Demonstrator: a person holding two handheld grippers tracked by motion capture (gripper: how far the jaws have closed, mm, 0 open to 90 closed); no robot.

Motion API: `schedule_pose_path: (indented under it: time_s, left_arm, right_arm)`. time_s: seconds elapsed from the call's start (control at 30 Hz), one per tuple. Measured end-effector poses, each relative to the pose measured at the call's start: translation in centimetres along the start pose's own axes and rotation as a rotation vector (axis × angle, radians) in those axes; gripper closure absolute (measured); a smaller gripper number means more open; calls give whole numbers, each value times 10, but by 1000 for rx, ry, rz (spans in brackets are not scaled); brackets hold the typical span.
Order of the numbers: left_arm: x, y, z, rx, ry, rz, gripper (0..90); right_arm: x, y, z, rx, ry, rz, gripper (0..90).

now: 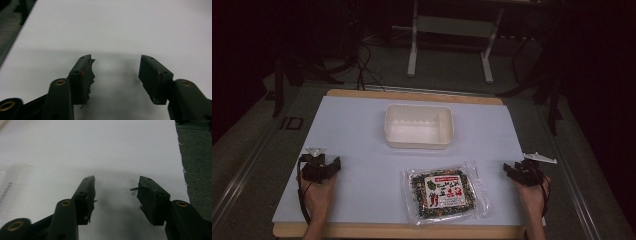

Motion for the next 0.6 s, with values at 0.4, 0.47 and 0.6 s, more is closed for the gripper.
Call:
schedule_pose_path:
  time_s: [0.4,0.47,0.6]
  left_arm:
    - [1,-2,1,-7,-23,37,461]
    - [1,-2,2,-9,-18,33,461]
    - [1,-3,2,-21,-15,28,457]
  right_arm:
    - [19,24,1,46,-24,-142,512]
    - [22,28,2,61,-22,-162,511]
    - [26,37,6,92,-23,-191,501]
Point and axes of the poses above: each handheld gripper's, and its own axes: x roughly backward along the jaws, z roughly out of its underside, y roughly to its left, the point moved 3 cm from there along -x, roughly forward along the jaws, and after that the axes turned 14 degrees about x, right-handed, at the moved point
